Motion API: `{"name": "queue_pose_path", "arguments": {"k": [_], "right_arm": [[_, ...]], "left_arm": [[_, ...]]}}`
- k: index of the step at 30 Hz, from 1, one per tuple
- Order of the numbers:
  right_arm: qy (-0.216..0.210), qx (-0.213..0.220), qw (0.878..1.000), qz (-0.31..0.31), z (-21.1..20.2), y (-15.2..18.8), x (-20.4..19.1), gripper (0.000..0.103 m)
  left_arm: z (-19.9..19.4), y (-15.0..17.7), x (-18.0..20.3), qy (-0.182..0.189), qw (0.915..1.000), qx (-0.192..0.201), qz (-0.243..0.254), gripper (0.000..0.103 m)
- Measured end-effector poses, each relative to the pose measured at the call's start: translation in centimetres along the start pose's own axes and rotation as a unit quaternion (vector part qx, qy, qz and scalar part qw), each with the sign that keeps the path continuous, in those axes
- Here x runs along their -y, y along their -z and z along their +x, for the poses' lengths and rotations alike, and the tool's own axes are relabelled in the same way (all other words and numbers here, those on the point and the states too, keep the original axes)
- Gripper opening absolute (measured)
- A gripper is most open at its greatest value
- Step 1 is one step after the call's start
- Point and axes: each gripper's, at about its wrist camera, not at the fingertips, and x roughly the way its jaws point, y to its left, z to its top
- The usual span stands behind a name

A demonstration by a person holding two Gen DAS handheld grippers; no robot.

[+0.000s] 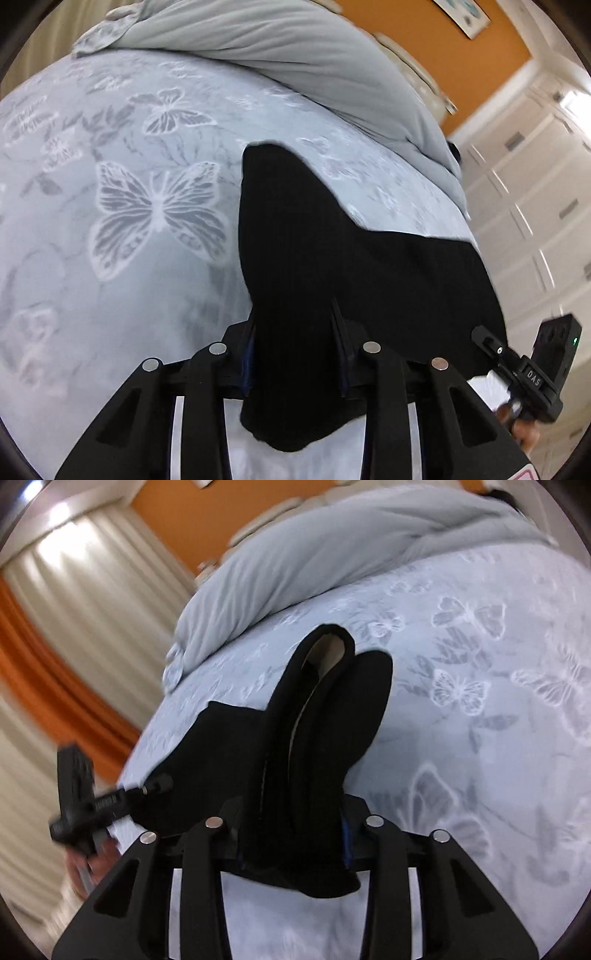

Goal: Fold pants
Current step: 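Pinch and straighten the pants edge with the left gripper, then release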

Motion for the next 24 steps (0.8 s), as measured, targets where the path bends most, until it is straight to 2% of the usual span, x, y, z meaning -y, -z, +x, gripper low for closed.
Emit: {"name": "queue_pose_path", "arguments": {"k": [1,2,3,4,5,7,8,9,10,11,12,13,14,15,16,17,18,20,21,22,24], "right_arm": [[0.024,-0.015,1.0,0.006,0.8,1.0,1.3,0.048],[0.05,-0.036,0.998,0.018,1.5,2.4,3.0,0.048],[0.044,-0.033,0.997,0.053,1.5,4.0,5.1,0.058],[0.025,-0.016,0.996,0.084,0.6,4.4,5.8,0.059],[0.029,-0.011,0.995,0.096,-0.2,4.5,5.8,0.058],[0.052,0.028,0.997,0.046,-3.0,3.2,2.6,0.05],[0.046,0.044,0.998,0.013,-3.9,2.5,0.5,0.05],[0.039,0.048,0.998,-0.012,-4.2,2.0,-1.1,0.043],[0.035,0.045,0.998,-0.031,-4.1,1.5,-2.3,0.039],[0.033,0.035,0.997,-0.052,-3.2,1.0,-3.5,0.039],[0.046,0.028,0.997,-0.059,-2.0,1.0,-3.7,0.034],[0.085,0.01,0.994,-0.061,0.0,1.0,-3.0,0.034],[0.131,-0.017,0.99,-0.051,2.4,1.1,-1.2,0.034],[0.147,-0.02,0.988,-0.04,3.2,1.7,0.1,0.03],[0.125,0.004,0.992,-0.016,2.7,2.1,1.4,0.031],[0.127,0.01,0.992,0.011,1.8,2.1,1.6,0.031],[0.13,0.004,0.991,0.022,1.1,2.1,1.5,0.033],[0.113,0.029,0.993,0.009,-1.4,1.7,-0.4,0.033],[0.106,0.053,0.993,-0.004,-2.8,1.7,-1.7,0.033],[0.102,0.052,0.993,-0.013,-2.8,1.8,-2.6,0.033],[0.117,0.022,0.992,-0.036,-1.7,2.9,-3.3,0.033]], "left_arm": [[-0.4,0.6,-0.1,-0.011,0.9999,-0.007,0.007,0.036],[-0.2,1.4,-0.5,-0.023,0.9996,-0.017,0.008,0.04],[0.9,2.8,-1.5,-0.04,0.9984,-0.039,0.007,0.045],[1.9,3.7,-2.1,-0.056,0.9969,-0.054,0.008,0.046],[2.2,4.6,-2.6,-0.058,0.9967,-0.055,0.009,0.048],[-0.3,5.5,-1.6,-0.072,0.9972,-0.004,0.017,0.045],[-1.3,5.3,-0.8,-0.077,0.9965,0.016,0.028,0.045],[-2.7,5.0,0.7,-0.075,0.9953,0.041,0.047,0.05],[-3.5,4.8,1.9,-0.074,0.994,0.054,0.06,0.062],[-4.0,4.5,3.4,-0.076,0.9913,0.071,0.08,0.067],[-3.7,4.3,4.6,-0.083,0.9878,0.083,0.102,0.077],[-2.8,4.3,5.7,-0.1,0.9827,0.087,0.129,0.08],[-1.1,4.3,6.3,-0.12,0.9782,0.08,0.15,0.08],[0.4,4.5,6.2,-0.134,0.9758,0.066,0.16,0.08],[2.2,4.4,5.7,-0.145,0.9751,0.043,0.162,0.08],[4.1,4.5,5.0,-0.152,0.9749,0.02,0.161,0.078],[5.1,5.0,4.3,-0.17,0.9725,0.017,0.159,0.078],[3.8,6.0,4.8,-0.179,0.9667,0.052,0.175,0.077],[2.8,6.2,5.3,-0.17,0.9672,0.055,0.18,0.077],[2.1,6.3,5.5,-0.158,0.9694,0.058,0.179,0.077],[1.1,6.5,6.0,-0.147,0.9721,0.067,0.17,0.077]]}}
